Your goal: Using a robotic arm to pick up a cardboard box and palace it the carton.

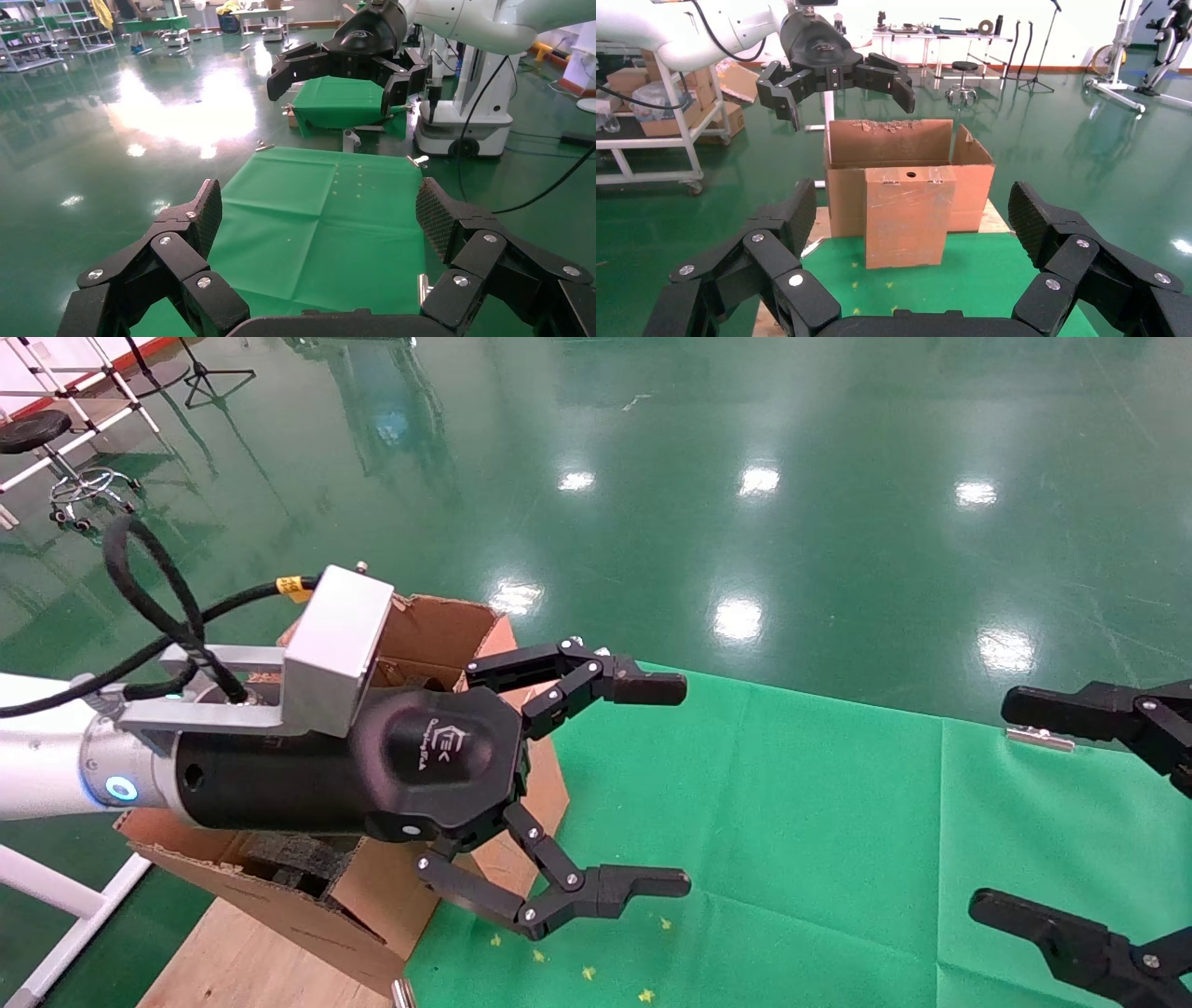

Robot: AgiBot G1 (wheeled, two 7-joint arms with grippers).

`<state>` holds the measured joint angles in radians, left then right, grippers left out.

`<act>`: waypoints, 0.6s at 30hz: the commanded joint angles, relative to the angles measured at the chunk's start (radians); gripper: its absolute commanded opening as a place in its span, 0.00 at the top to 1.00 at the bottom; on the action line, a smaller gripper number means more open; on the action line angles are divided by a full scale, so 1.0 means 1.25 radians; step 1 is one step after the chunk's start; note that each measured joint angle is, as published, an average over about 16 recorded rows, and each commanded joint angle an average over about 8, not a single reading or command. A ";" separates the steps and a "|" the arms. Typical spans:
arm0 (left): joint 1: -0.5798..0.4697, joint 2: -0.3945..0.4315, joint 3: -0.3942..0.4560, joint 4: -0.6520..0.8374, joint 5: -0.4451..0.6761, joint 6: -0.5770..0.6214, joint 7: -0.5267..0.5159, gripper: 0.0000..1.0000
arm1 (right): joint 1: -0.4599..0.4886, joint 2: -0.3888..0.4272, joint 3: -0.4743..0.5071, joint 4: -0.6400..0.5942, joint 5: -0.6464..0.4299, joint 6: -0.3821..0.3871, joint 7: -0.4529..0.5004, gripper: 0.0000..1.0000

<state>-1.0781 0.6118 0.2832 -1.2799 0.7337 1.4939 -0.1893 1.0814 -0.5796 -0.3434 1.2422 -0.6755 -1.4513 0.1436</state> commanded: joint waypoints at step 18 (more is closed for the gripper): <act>-0.001 -0.006 0.003 -0.002 0.015 -0.002 0.001 0.00 | 0.000 0.000 0.000 0.000 0.000 0.000 0.000 0.79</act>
<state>-1.0876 0.5974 0.2948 -1.2887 0.7800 1.4892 -0.1876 1.0814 -0.5796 -0.3434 1.2422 -0.6755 -1.4513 0.1436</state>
